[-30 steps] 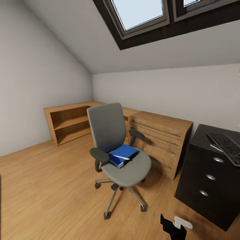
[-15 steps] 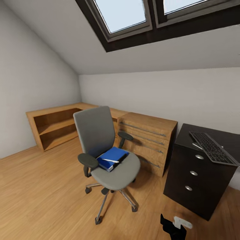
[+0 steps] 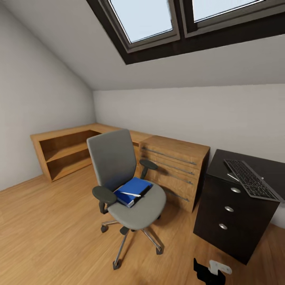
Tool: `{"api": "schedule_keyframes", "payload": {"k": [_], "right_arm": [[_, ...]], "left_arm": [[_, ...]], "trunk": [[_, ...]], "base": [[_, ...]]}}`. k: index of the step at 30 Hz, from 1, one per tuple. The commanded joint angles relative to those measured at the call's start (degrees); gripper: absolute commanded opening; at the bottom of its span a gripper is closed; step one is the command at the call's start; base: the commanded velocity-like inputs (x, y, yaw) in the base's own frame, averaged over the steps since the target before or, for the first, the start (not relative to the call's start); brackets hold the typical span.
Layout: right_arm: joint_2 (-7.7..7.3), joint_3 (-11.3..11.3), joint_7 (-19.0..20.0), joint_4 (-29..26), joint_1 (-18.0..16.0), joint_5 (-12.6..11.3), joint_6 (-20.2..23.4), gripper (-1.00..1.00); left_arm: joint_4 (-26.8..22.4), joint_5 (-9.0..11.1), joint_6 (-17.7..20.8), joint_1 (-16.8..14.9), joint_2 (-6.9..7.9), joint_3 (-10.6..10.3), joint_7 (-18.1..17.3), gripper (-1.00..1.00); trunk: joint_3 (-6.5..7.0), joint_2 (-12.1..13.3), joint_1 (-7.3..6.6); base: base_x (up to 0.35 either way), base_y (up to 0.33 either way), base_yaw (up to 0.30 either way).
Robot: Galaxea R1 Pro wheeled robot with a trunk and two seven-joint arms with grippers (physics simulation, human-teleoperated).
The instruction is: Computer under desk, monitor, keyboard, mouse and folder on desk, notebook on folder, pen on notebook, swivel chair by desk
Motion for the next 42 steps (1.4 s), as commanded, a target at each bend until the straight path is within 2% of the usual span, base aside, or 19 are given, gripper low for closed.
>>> {"api": "schedule_keyframes", "payload": {"k": [1, 11, 21, 29, 42], "right_arm": [[-0.02, -0.4, 0.0, 0.1, -0.1, 0.4, -0.2, 1.00], [0.47, -0.6, -0.2, -0.1, -0.1, 0.2, -1.6, 1.00], [0.51, -0.6, -0.2, 0.0, -0.1, 0.2, -2.8, 1.00], [0.54, -0.6, -0.2, 0.1, -0.1, 0.2, -2.8, 1.00], [0.24, -0.5, 0.0, 0.2, -0.1, 0.8, -2.9, 1.00]], "left_arm": [[0.1, 0.1, -0.2, 0.0, -0.03, 0.1, 0.1, 1.00], [0.3, 0.0, 0.2, 0.0, -0.05, 0.0, 0.0, 1.00], [0.3, 0.0, 6.3, 0.0, -0.10, -0.1, -0.1, 1.00], [0.3, 0.0, 6.5, 0.0, -0.13, -0.1, -0.1, 1.00], [0.3, 0.0, 6.3, 0.0, -0.13, 0.0, -0.9, 1.00]], "trunk": [[0.13, 0.4, -0.23], [1.92, 4.4, -2.43], [3.72, 8.4, -4.63], [5.15, 11.6, -6.38], [7.49, 16.8, -9.24]], "base": [[0.000, 0.000, 0.000], [0.000, 0.000, -0.089], [0.000, 0.000, -0.256], [0.000, 0.000, -0.241], [0.000, 0.000, -0.030]]}}
